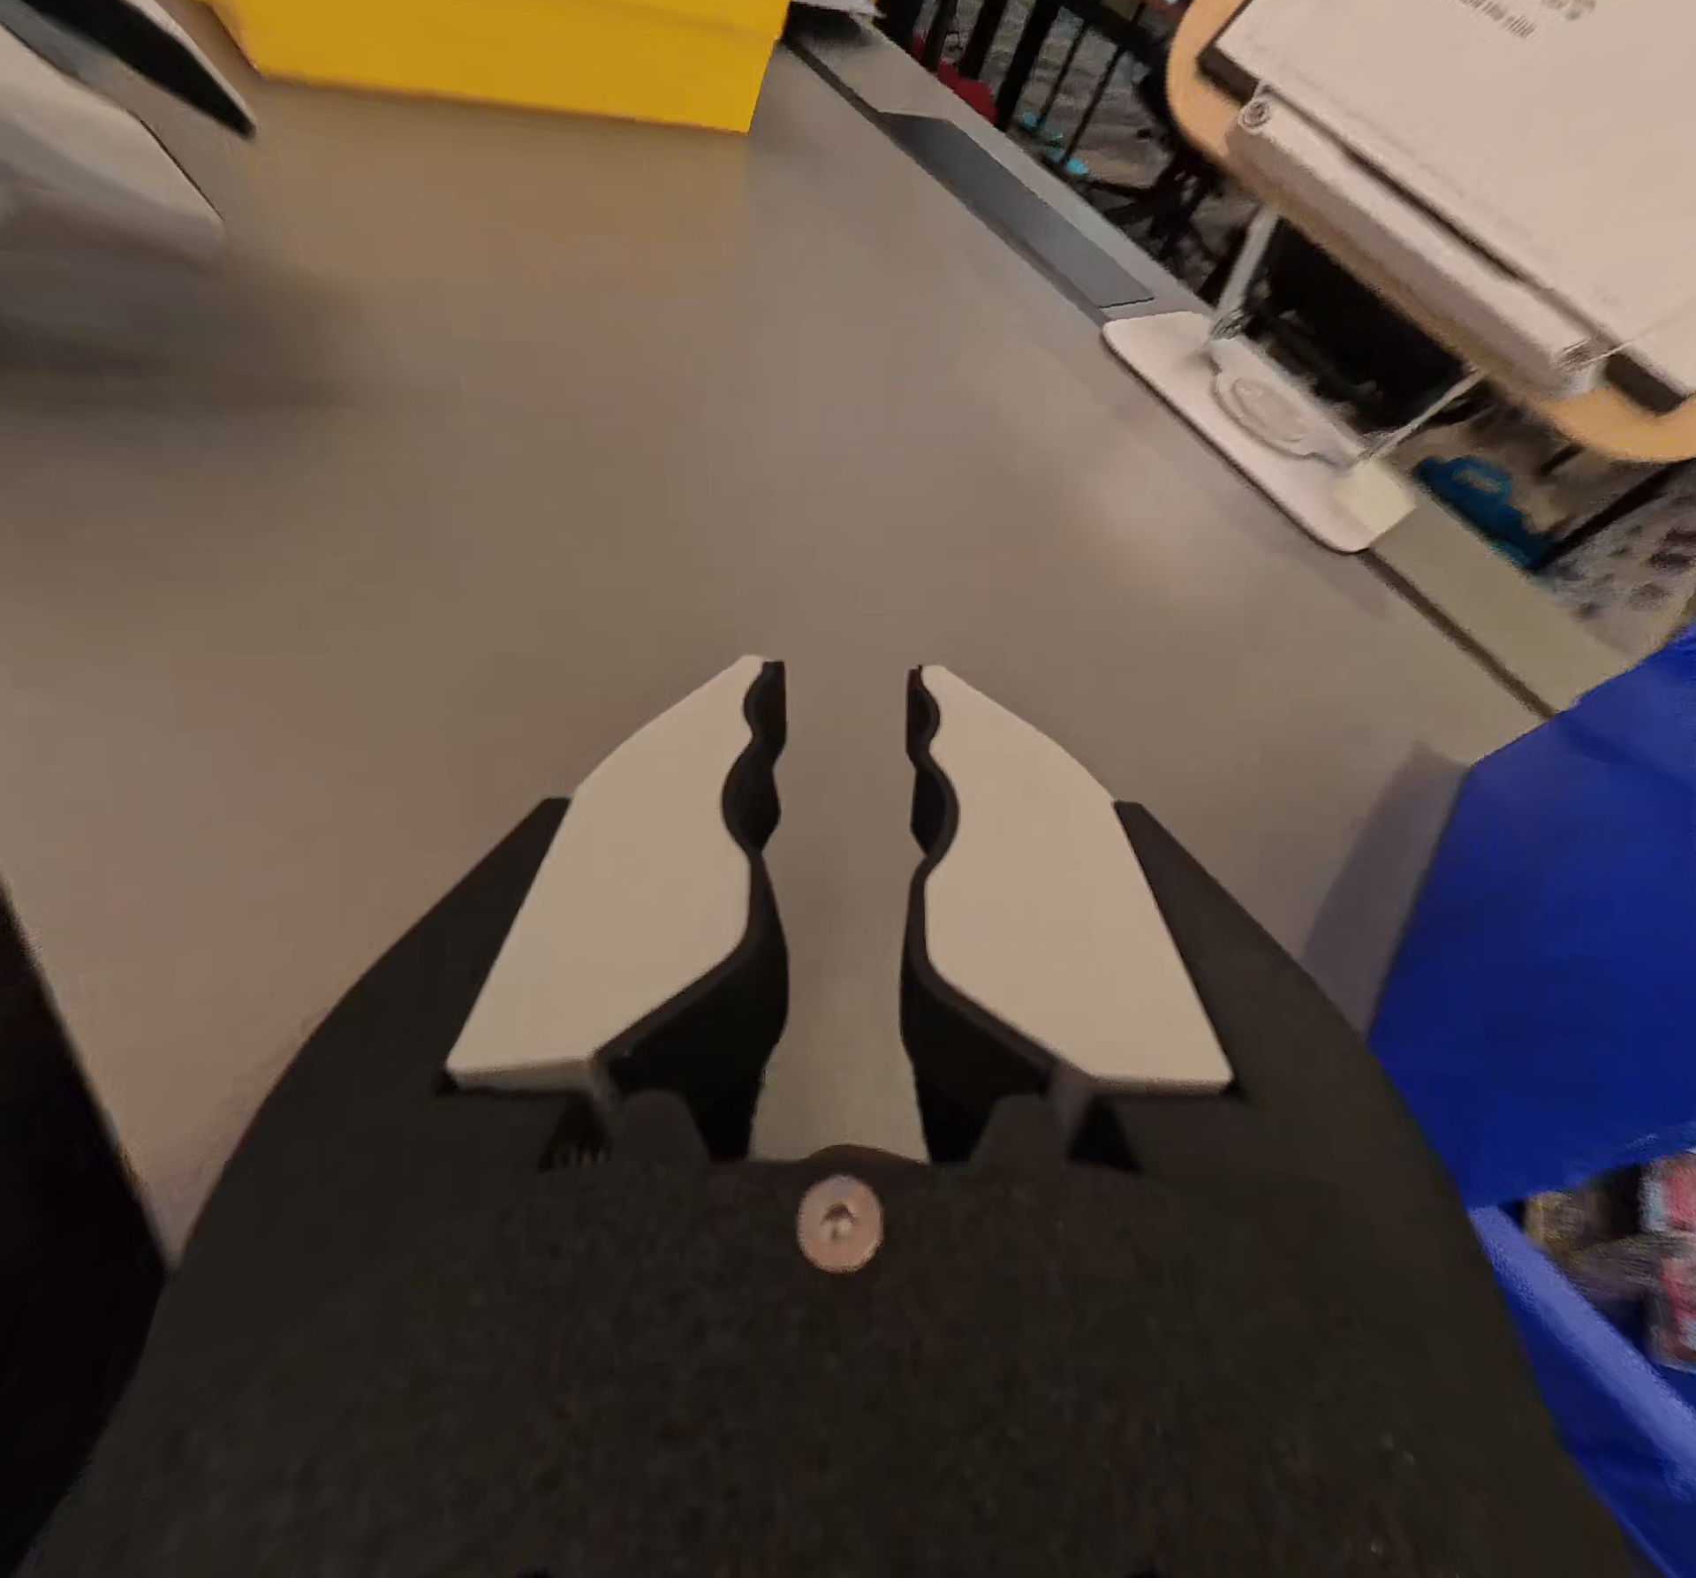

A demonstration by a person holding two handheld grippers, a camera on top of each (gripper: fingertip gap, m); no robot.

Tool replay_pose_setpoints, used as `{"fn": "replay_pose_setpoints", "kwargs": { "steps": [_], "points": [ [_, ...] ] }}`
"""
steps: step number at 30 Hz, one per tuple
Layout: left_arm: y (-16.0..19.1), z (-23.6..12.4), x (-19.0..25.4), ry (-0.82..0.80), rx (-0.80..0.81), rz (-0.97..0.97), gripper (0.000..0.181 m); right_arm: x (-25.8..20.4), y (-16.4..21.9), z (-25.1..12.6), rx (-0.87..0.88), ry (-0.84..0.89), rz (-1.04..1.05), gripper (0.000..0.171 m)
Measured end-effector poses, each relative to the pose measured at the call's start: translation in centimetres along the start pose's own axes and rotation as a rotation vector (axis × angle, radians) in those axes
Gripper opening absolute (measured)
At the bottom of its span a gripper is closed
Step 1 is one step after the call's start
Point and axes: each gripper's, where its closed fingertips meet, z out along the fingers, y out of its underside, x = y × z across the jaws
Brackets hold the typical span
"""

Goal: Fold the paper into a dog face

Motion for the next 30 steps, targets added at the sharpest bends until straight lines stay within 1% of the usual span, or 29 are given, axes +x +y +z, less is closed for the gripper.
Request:
{"fn": "replay_pose_setpoints", "kwargs": {
  "steps": [2, 3, 7, 9, 14, 20, 23, 30],
  "points": [
    [-0.1, -0.2, 0.2, 0.0, 0.01, -0.022, 0.047, 0.7, 0.7, -0.1, -0.002, 0.062, -0.056, 0.016],
    [0.0, -0.3, 0.4, 0.009, 0.004, -0.037, 0.047, 1.0, 1.0, -0.1, -0.014, 0.069, -0.051, 0.016],
    [0.2, -0.9, 0.3, -0.004, 0.009, -0.047, 0.048, 1.6, 1.2, -0.5, 0.009, 0.043, 0.072, 0.017],
    [0.2, -1.1, 0.0, -0.019, 0.016, -0.051, 0.048, 2.1, 1.7, -0.6, -0.008, 0.036, 0.124, 0.02],
    [0.1, -0.9, -0.3, -0.017, 0.024, -0.068, 0.048, 2.4, 1.9, -0.5, -0.002, 0.02, 0.179, 0.023],
    [0.7, 0.4, -0.3, -0.021, -0.012, -0.024, 0.047, 2.1, 2.3, 0.7, -0.038, 0.012, 0.137, 0.023],
    [0.7, -0.1, -0.1, -0.033, -0.01, -0.014, 0.047, 2.2, 2.1, 0.6, -0.036, 0.029, 0.106, 0.023],
    [0.5, -1.1, 0.2, -0.039, 0.006, -0.028, 0.047, 1.4, 1.7, 0.3, -0.02, -0.006, 0.146, 0.022]
  ]
}}
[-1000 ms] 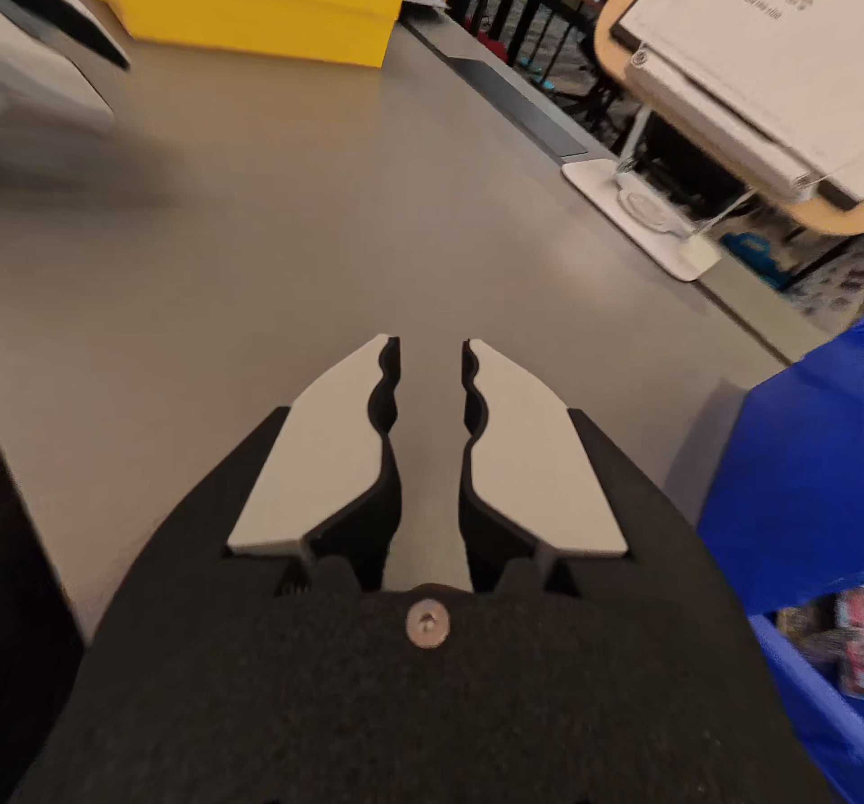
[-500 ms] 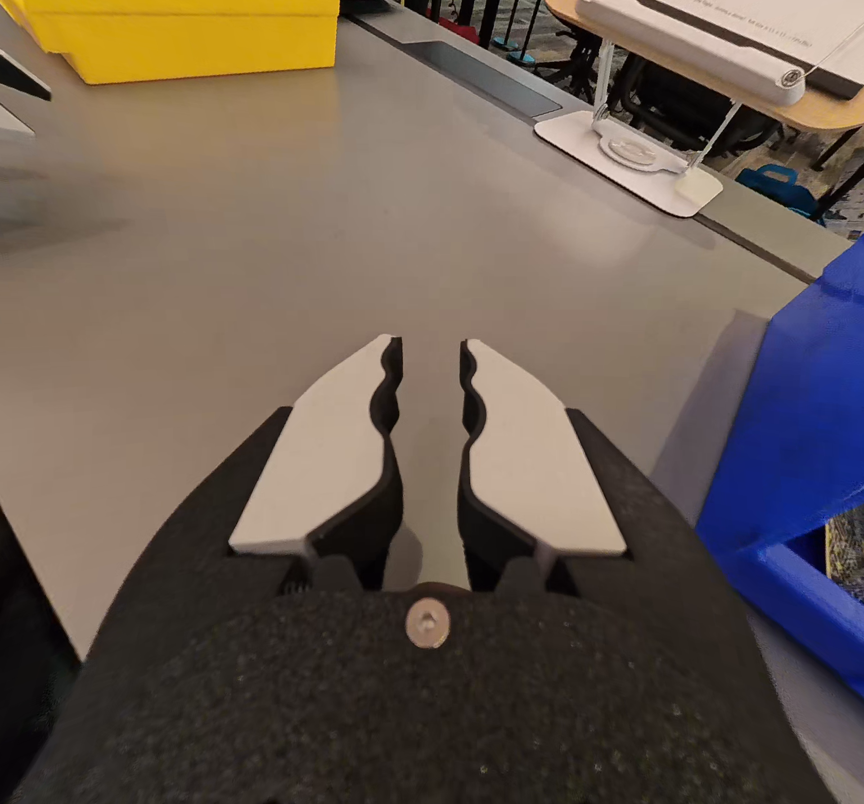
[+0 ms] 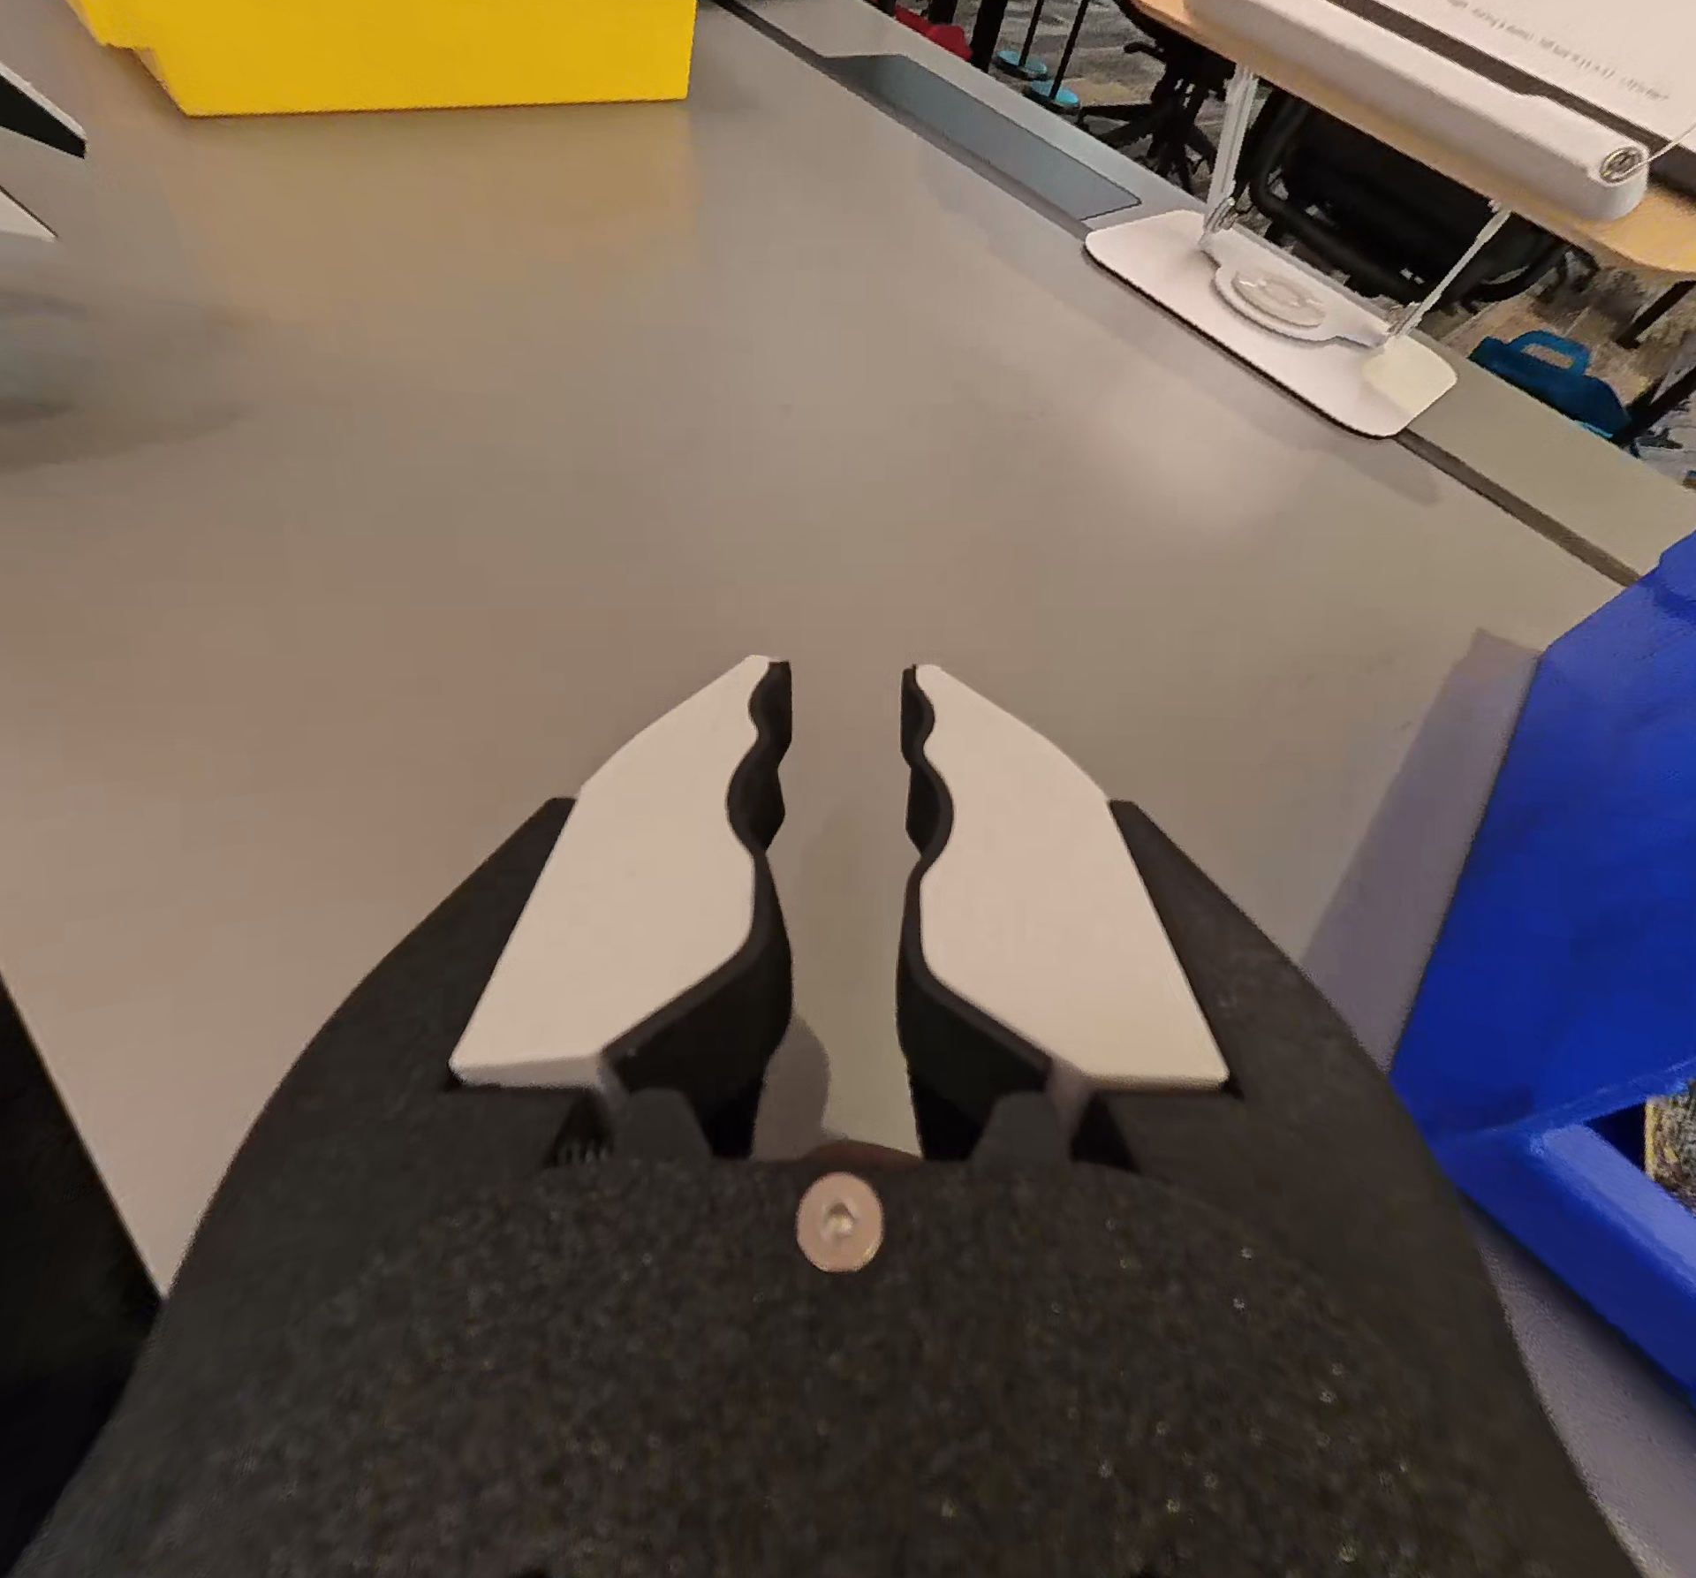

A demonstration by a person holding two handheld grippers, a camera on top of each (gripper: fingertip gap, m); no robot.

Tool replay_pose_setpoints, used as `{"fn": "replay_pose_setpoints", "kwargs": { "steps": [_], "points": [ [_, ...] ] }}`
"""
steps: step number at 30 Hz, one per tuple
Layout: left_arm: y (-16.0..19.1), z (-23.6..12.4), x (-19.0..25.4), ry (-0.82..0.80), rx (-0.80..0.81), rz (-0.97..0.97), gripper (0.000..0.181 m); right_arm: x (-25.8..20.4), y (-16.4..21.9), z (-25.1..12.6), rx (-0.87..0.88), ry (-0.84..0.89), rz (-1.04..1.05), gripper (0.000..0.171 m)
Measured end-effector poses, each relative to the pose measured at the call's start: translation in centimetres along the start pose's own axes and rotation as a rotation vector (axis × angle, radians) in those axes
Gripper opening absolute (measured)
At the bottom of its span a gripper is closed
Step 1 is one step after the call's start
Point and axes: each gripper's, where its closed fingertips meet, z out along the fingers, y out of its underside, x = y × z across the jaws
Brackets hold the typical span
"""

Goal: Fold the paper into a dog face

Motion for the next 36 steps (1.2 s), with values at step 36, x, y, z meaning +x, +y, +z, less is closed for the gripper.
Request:
{"fn": "replay_pose_setpoints", "kwargs": {
  "steps": [36],
  "points": [
    [0.9, 1.0, 1.9, 0.034, -0.054, 0.056, 0.049, 0.6, 1.3, -0.3, -0.048, 0.02, -0.026, 0.021]
  ]
}}
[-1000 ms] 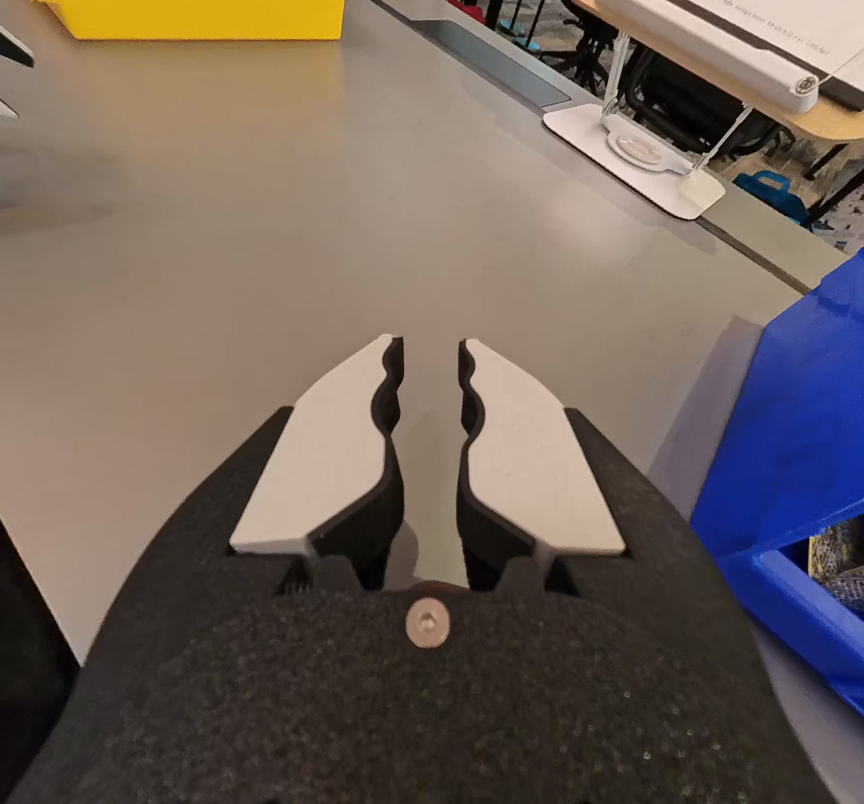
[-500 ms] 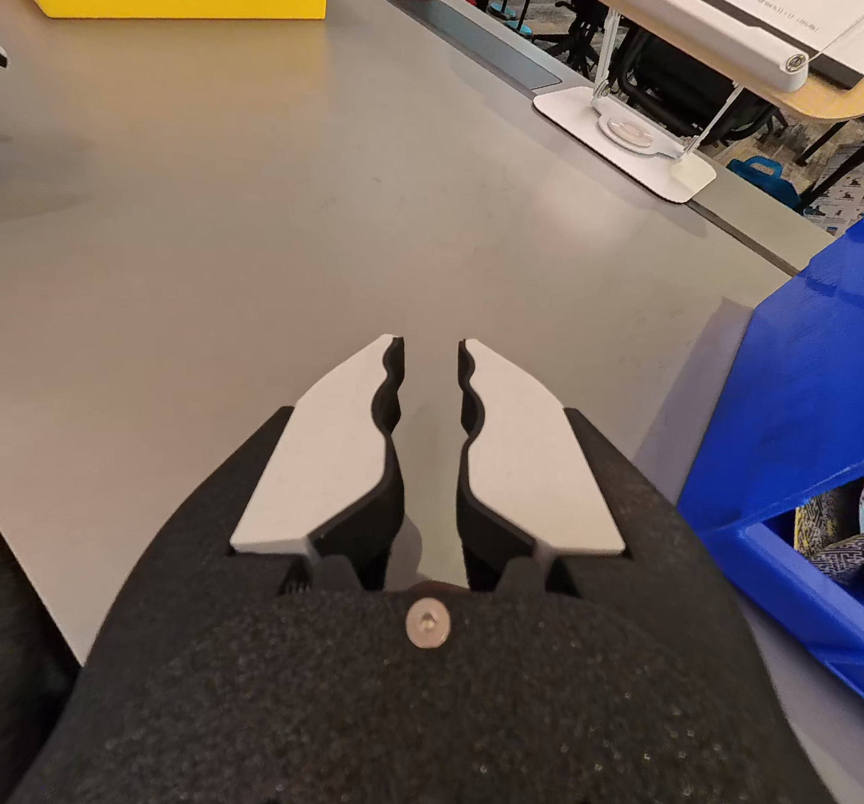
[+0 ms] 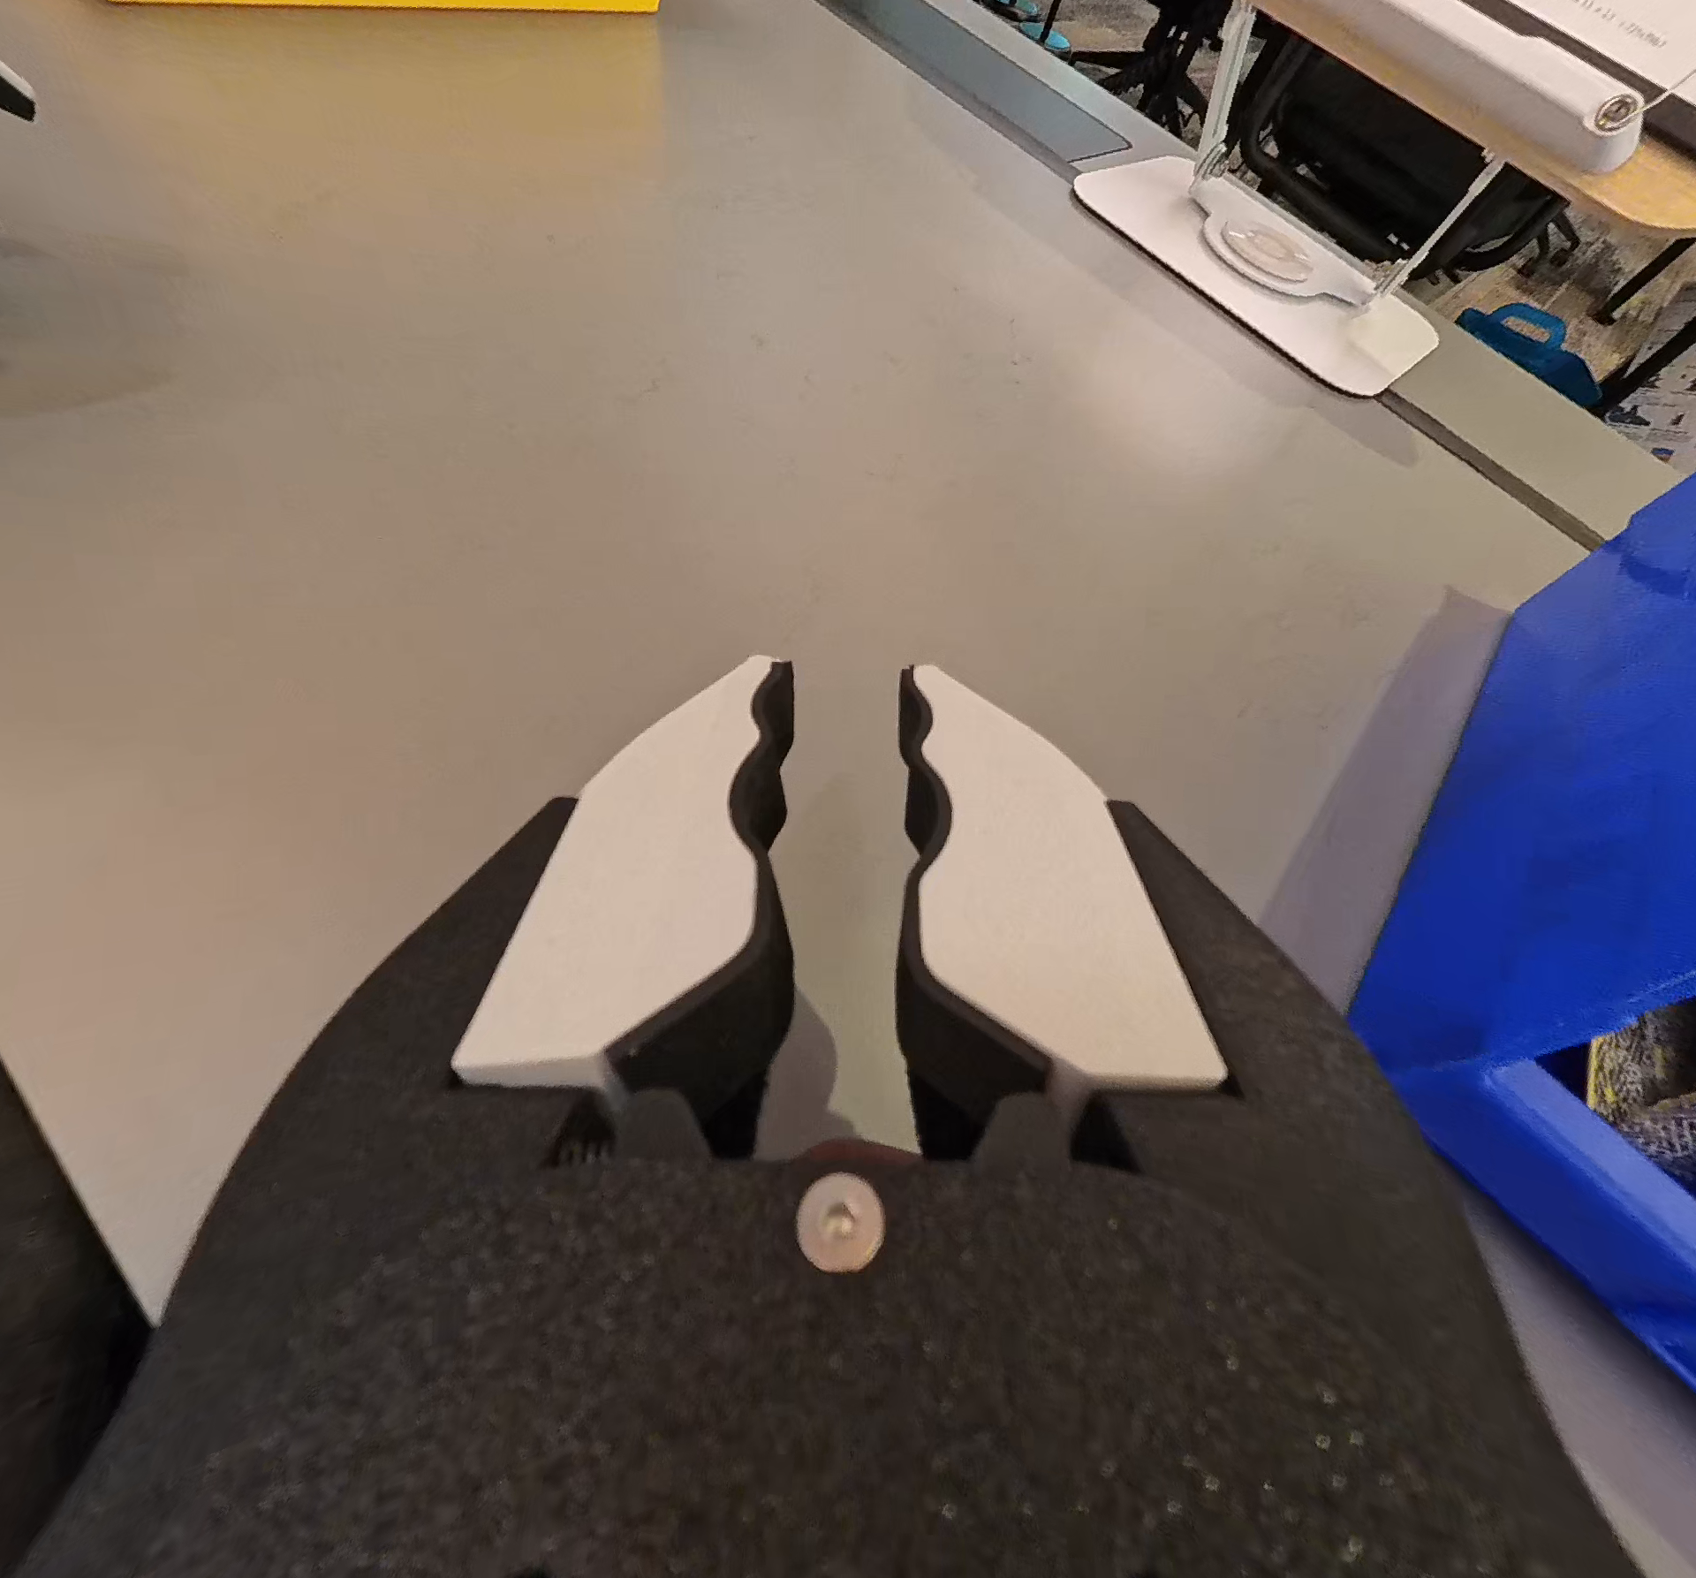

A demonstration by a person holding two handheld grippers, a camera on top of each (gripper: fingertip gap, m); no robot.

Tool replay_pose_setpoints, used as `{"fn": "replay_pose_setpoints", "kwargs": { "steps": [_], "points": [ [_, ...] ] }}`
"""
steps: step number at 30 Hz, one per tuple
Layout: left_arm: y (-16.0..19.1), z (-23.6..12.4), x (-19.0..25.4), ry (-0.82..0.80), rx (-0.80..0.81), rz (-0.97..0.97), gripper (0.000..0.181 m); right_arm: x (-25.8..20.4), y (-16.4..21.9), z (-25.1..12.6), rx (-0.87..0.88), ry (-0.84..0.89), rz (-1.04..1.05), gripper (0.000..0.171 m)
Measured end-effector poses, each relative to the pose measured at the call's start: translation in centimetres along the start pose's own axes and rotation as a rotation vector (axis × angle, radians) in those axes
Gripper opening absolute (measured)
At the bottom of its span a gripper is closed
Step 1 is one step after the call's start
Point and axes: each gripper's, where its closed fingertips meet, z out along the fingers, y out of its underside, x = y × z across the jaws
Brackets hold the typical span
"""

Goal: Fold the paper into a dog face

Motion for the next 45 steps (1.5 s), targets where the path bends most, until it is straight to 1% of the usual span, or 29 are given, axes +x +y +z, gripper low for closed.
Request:
{"fn": "replay_pose_setpoints", "kwargs": {
  "steps": [26, 38, 40, 42, 45],
  "points": [
    [0.3, 0.0, 0.2, -0.002, -0.013, 0.022, 0.049, -0.5, 0.0, 0.3, -0.007, -0.013, -0.016, 0.022],
    [0.0, 0.0, 1.1, 0.034, 0.003, 0.043, 0.052, -0.5, -0.1, 0.2, -0.004, -0.012, -0.02, 0.021],
    [-0.5, -0.6, 1.9, 0.1, 0.023, 0.041, 0.051, -0.6, -0.1, 0.2, -0.003, -0.014, -0.019, 0.022],
    [-1.4, -1.9, 2.4, 0.179, 0.049, 0.058, 0.052, -0.5, -0.2, 0.0, -0.003, -0.017, -0.034, 0.022],
    [-2.2, -5.0, 0.1, 0.182, 0.026, 0.17, 0.056, -0.5, -0.8, -0.2, 0.013, -0.021, -0.051, 0.022]
  ]
}}
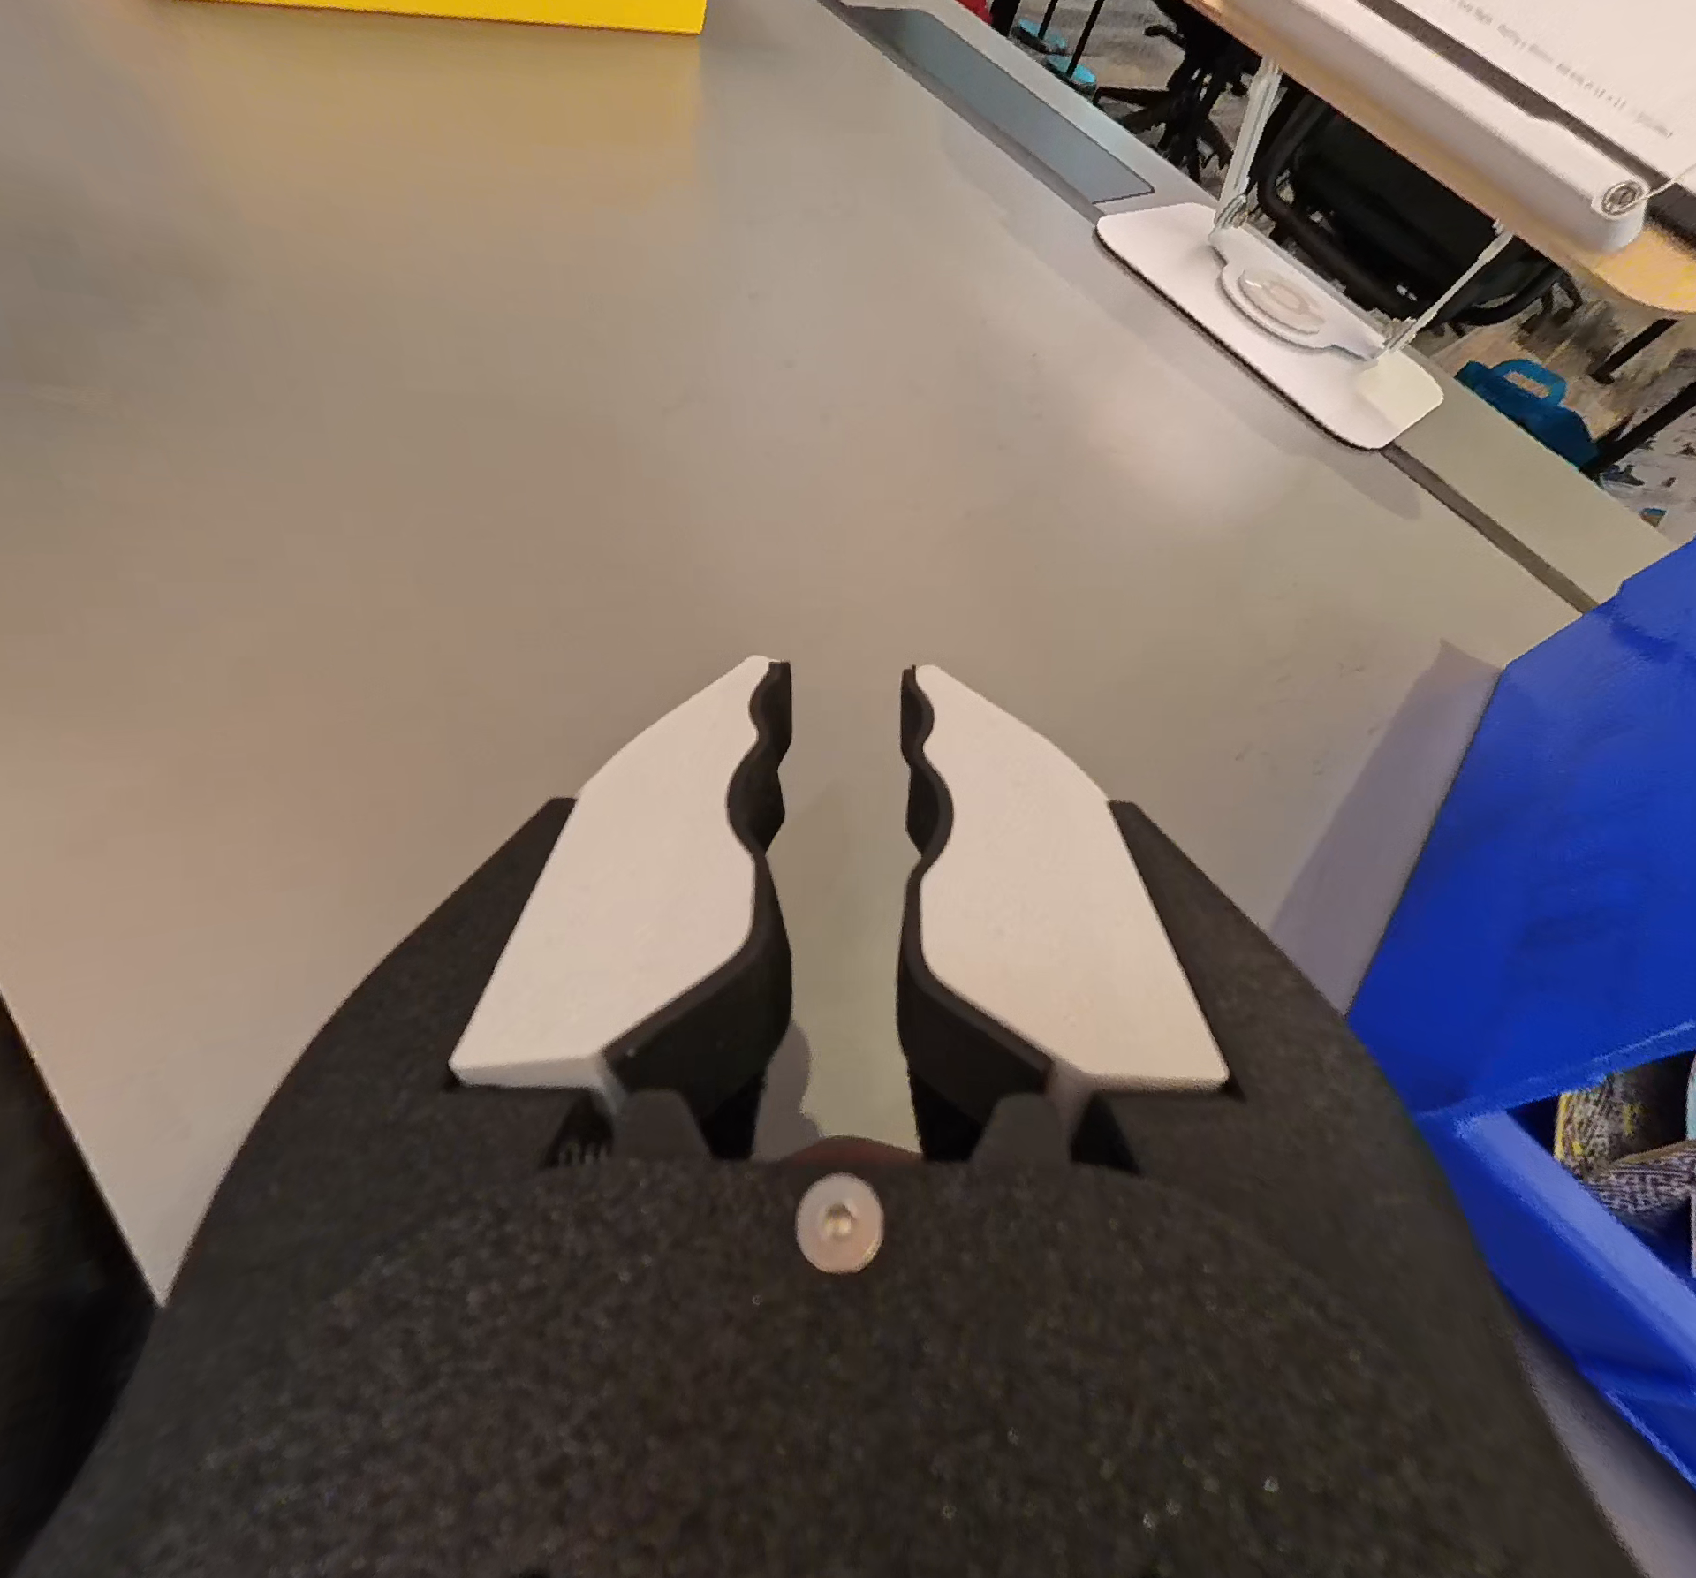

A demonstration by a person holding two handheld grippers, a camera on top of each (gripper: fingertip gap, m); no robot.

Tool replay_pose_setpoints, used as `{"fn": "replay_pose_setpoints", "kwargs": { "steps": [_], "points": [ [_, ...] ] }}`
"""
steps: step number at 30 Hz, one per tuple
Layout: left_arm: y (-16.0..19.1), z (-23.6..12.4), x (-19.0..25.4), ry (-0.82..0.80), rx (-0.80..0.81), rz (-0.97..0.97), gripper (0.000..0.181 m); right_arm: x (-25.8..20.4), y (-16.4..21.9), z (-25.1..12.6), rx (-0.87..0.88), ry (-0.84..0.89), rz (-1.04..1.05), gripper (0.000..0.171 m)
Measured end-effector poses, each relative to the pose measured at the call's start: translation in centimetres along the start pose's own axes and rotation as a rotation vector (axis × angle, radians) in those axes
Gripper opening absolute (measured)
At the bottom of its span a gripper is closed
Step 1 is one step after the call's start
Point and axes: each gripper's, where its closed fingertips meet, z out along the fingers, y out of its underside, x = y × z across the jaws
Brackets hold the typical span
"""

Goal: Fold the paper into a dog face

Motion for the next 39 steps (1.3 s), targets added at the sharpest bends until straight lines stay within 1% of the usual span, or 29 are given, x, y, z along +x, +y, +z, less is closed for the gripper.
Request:
{"fn": "replay_pose_setpoints", "kwargs": {
  "steps": [3, 5, 7, 9, 11, 15, 18, 21, 22, 24, 29, 34, 36, 38, 39],
  "points": [
    [0.2, -4.3, -5.4, -0.058, -0.063, 0.019, 0.053, 0.1, 0.1, -0.1, -0.002, -0.007, 0.018, 0.022],
    [1.2, -6.5, -10.5, -0.114, -0.168, -0.013, 0.06, 0.2, 0.3, -0.1, -0.006, -0.014, 0.038, 0.022],
    [2.3, -7.7, -15.5, -0.178, -0.279, 0.003, 0.061, 0.2, 0.3, 0.1, -0.006, -0.023, 0.048, 0.022],
    [3.6, -7.7, -19.7, -0.197, -0.398, 0.043, 0.064, 0.0, 0.3, 0.4, -0.01, -0.038, 0.047, 0.023],
    [5.2, -6.6, -23.0, -0.171, -0.503, 0.045, 0.065, -0.5, 0.3, 0.8, -0.018, -0.056, 0.038, 0.023],
    [7.8, -2.8, -27.3, -0.063, -0.621, -0.083, 0.075, -1.5, 0.6, 1.6, -0.046, -0.095, 0.011, 0.023],
    [9.4, -0.1, -28.6, 0.0, -0.693, -0.171, 0.087, -2.0, 0.6, 1.9, -0.062, -0.102, -0.01, 0.023],
    [11.4, 1.6, -29.3, -0.037, -0.792, -0.155, 0.106, -2.1, 0.4, 2.0, -0.065, -0.102, -0.004, 0.023],
    [11.9, 2.0, -29.4, -0.051, -0.809, -0.141, 0.109, -2.1, 0.3, 2.0, -0.061, -0.1, 0.007, 0.023],
    [12.4, 2.7, -29.1, -0.056, -0.814, -0.141, 0.109, -2.0, -0.1, 2.1, -0.049, -0.104, 0.039, 0.023],
    [12.3, 3.1, -28.2, -0.022, -0.772, -0.206, 0.1, -2.1, -0.5, 2.7, -0.048, -0.128, 0.075, 0.023],
    [12.3, 2.9, -28.4, -0.029, -0.733, -0.222, 0.092, -2.1, 0.1, 3.5, -0.073, -0.141, 0.08, 0.023],
    [12.4, 2.7, -28.8, -0.038, -0.722, -0.229, 0.084, -2.0, 0.1, 3.6, -0.075, -0.144, 0.087, 0.023],
    [12.4, 2.4, -29.4, -0.058, -0.711, -0.239, 0.062, -1.7, 0.2, 3.6, -0.077, -0.141, 0.09, 0.023],
    [12.5, 2.3, -29.6, -0.061, -0.703, -0.241, 0.055, -1.5, 0.2, 3.6, -0.079, -0.138, 0.091, 0.023]
  ]
}}
